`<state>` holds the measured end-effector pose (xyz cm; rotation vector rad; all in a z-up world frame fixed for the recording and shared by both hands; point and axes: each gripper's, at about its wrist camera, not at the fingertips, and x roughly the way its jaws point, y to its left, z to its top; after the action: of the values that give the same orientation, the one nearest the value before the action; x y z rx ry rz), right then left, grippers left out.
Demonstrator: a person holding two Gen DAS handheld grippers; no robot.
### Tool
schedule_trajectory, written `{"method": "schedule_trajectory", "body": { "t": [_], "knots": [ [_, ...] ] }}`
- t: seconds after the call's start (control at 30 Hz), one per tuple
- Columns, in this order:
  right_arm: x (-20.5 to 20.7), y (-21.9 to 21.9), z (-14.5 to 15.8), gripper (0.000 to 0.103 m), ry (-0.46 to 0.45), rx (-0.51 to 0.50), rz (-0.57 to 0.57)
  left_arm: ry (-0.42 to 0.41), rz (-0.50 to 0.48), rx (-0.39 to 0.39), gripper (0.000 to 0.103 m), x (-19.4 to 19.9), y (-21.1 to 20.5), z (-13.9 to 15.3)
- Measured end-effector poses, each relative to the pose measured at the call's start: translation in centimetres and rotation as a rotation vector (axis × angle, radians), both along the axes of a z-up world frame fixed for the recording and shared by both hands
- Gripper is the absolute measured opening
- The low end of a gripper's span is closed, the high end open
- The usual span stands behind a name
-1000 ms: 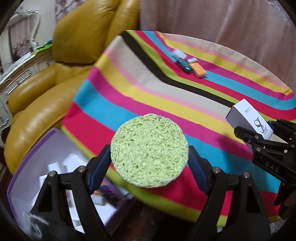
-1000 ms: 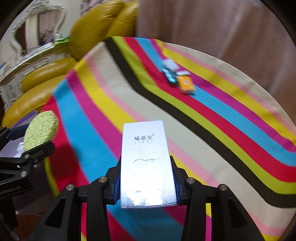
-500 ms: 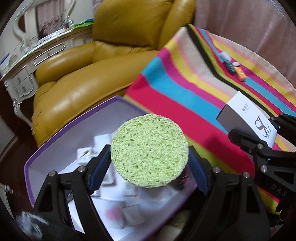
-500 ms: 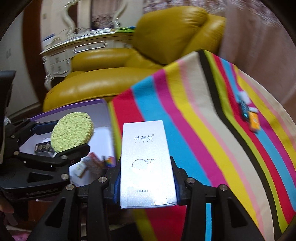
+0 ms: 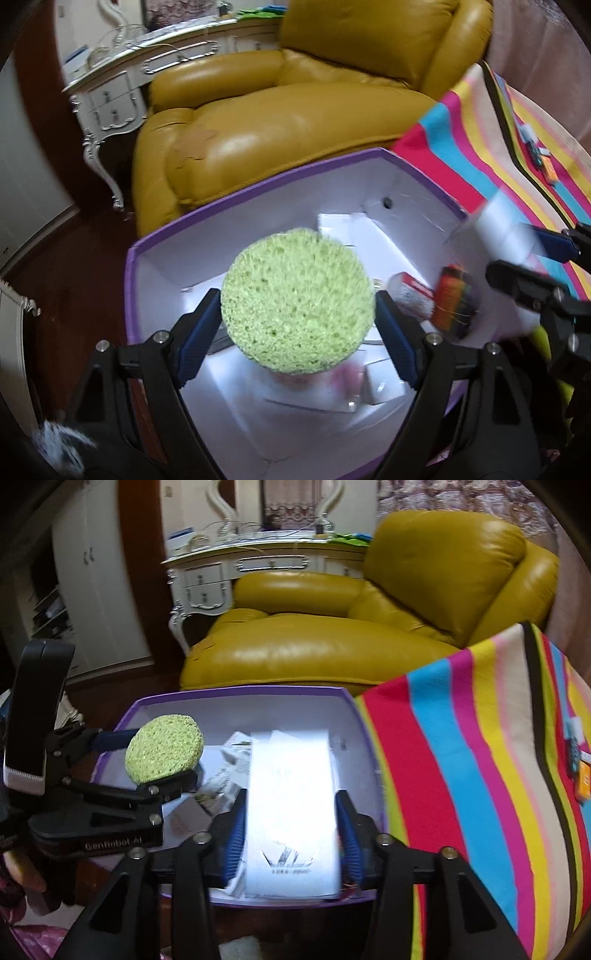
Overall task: Organize objects
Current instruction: 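Carry the sponge and 'SL' box over the storage box and release them, then grasp the orange tissue pack with the right tool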
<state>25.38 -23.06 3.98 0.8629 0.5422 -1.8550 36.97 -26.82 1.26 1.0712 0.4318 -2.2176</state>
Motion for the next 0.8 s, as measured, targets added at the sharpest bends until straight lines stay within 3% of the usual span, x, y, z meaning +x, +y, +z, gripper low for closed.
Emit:
{"method": "schedule_trajectory", "body": {
  "t": [0.07, 0.17, 0.3, 0.57, 0.8],
  "knots": [
    [-0.1, 0.4, 0.0, 0.065, 0.002, -0.012, -0.009, 0.009, 0.005, -0.037, 0.094, 0.3, 0.1, 0.3],
    [-1.2, 1.4, 0.1, 0.068, -0.008, -0.036, -0.053, 0.021, -0.03, -0.067, 0.095, -0.7, 1.0, 0.9],
    [-3.7, 5.1, 0.2, 0.07, 0.029, -0.019, -0.162, 0.024, -0.132, -0.03, 0.096, -4.2, 3.3, 1.0],
    [-14.6, 17.7, -0.9, 0.071, -0.007, 0.0, -0.544, 0.069, -0.462, 0.032, 0.096, -17.1, 12.3, 0.9],
    [-23.3, 25.4, -3.2, 0.071, -0.013, 0.051, -0.729, 0.066, -0.544, 0.033, 0.096, -30.7, 17.6, -0.3]
  ]
}}
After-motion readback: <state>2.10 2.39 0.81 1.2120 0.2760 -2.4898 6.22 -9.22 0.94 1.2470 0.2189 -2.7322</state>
